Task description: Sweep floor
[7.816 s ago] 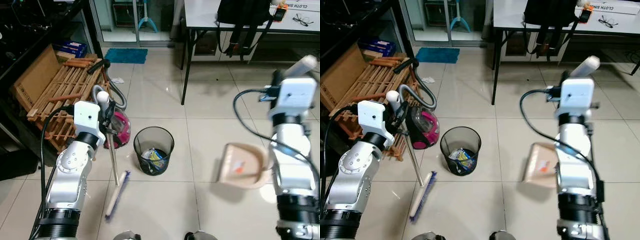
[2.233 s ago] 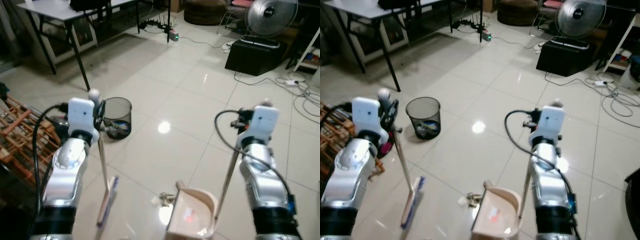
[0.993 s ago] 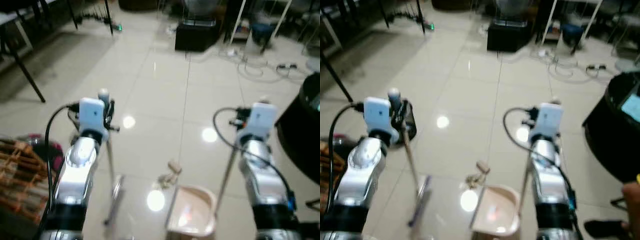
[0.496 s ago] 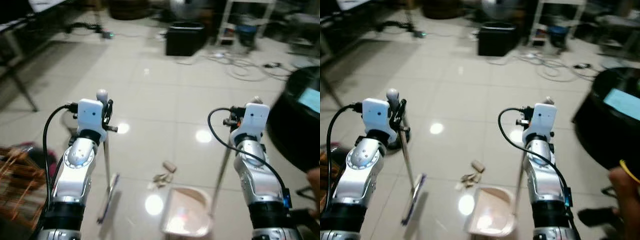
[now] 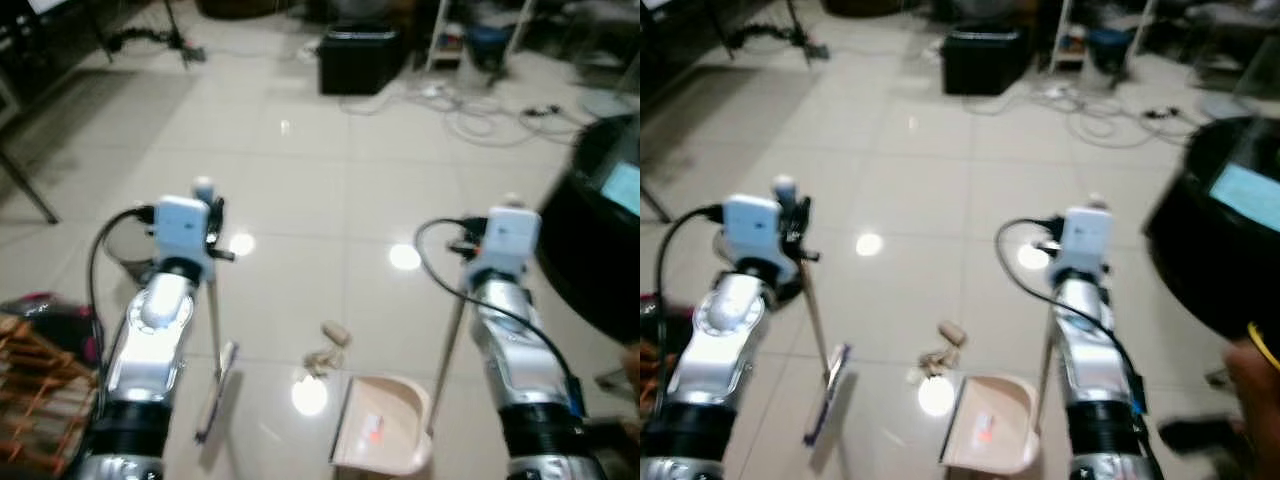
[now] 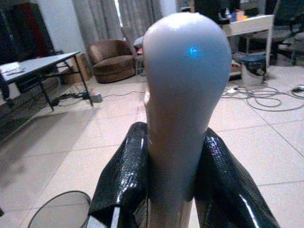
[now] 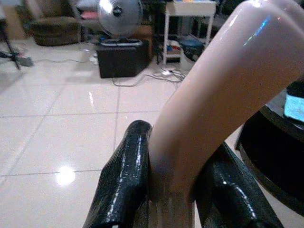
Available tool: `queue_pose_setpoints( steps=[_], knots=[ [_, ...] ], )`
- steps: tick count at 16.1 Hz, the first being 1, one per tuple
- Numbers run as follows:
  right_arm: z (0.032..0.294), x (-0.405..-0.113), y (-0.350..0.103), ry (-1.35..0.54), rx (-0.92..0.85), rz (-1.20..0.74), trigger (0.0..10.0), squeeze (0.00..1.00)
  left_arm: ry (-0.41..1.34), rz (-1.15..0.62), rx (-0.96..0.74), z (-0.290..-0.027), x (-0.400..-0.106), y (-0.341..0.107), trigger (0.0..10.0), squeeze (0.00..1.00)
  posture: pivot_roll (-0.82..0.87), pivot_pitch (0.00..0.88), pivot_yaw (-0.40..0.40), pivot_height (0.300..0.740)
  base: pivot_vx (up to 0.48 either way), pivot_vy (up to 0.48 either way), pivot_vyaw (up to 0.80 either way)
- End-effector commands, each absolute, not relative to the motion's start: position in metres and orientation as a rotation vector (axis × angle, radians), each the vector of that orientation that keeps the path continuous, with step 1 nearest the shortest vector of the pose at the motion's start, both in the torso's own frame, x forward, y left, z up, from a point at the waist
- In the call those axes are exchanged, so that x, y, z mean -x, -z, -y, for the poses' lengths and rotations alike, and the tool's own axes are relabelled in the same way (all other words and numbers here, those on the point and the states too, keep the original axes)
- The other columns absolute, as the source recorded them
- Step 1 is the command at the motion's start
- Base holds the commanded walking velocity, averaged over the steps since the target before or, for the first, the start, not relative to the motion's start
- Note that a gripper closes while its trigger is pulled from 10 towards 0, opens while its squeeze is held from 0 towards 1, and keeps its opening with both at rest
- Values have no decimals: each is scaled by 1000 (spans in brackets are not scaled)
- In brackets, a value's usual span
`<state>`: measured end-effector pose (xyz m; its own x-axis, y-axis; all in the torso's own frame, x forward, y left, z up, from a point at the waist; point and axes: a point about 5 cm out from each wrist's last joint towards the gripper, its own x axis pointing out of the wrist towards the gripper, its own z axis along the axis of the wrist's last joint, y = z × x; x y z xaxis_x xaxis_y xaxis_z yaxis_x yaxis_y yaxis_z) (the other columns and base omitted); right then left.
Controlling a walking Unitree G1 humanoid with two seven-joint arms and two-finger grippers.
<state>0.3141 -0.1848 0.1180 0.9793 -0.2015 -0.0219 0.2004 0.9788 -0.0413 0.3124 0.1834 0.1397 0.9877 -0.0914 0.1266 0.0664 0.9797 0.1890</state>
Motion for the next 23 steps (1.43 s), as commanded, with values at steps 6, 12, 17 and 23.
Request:
queue_pose_setpoints(
  steps=[6, 12, 17, 23],
  knots=[
    [179, -315, -123, 188, 43, 4, 10000, 0, 55, 172, -206, -191, -314, -148, 10000, 0, -23, 0, 11, 740, 344, 0, 0],
    [174, -314, -117, 168, 70, -11, 10000, 0, 59, 168, -212, -192, -312, -147, 10000, 0, -17, 0, 12, 740, 342, 0, 0],
    [170, -310, -114, 137, 119, -19, 10000, 0, 58, 160, -211, -194, -308, -144, 10000, 0, -12, 0, 6, 740, 349, 0, 0],
    [172, -302, -106, 159, 95, -44, 10000, 0, 76, 146, -182, -195, -301, -138, 10000, 0, -15, 61, 5, 740, 307, 0, 454]
  ],
)
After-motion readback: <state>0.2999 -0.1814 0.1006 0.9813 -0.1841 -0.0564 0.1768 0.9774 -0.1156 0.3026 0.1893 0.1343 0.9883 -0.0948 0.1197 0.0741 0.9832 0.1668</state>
